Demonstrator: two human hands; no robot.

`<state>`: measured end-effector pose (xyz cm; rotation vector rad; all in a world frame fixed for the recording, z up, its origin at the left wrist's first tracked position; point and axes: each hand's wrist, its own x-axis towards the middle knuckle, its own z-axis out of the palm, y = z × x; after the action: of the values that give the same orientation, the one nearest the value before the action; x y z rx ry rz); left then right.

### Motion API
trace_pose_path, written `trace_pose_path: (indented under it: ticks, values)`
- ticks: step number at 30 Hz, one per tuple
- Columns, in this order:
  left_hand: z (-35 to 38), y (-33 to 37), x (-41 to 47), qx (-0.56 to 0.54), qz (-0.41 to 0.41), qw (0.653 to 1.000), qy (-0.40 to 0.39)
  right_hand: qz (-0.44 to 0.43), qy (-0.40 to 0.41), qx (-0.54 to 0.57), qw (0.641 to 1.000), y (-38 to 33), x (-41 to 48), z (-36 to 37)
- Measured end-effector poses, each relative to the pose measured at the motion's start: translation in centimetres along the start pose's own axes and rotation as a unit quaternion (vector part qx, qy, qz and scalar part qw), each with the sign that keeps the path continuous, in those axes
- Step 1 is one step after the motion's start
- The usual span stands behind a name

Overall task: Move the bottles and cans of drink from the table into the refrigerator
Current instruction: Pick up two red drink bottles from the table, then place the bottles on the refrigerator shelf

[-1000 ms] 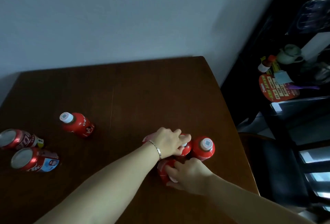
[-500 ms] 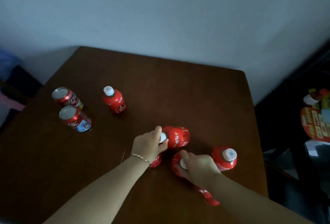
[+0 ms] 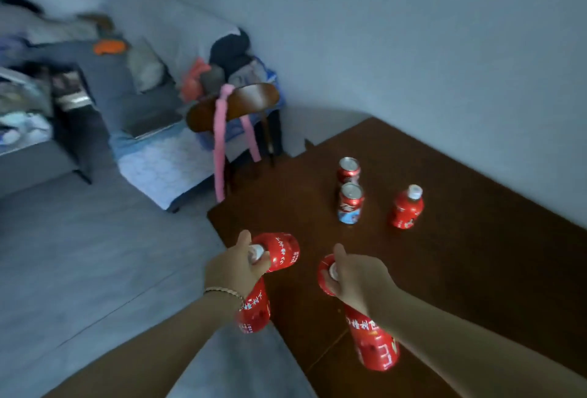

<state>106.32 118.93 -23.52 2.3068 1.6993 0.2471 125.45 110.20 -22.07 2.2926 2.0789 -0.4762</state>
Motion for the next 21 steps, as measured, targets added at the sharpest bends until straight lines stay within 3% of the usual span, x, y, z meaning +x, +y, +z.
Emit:
trace_pose_path:
  ticks: [5,10,16,19,21]
  values:
    - [-10.1,-12.9,-5.6,-0.064,-0.154,0.98,0.109,-0.143,0.038,0.002,0.989,-17.5,4.6,-2.1]
    - [-17.3,-24.6,-13.0,-0.129,-0.308,0.914,0.229,-0.255,0.013,-0.02,0.967,-34.5,5.6,-2.9]
    - [-24.0,-34.2,-23.7,-0.063,-0.459,0.834,0.3,-0.465,0.01,-0.092,0.88,-52.7,3.2,-2.1]
    - [-26.4,-36.9,-29.7,-0.029,-0.545,0.767,0.337,-0.545,0.007,-0.098,0.833,-60.8,0.3,-1.3]
    - [-27.5,-37.8,-33.9,-0.032,-0.604,0.704,0.373,-0.609,0.014,-0.103,0.786,-65.4,-2.2,-0.6]
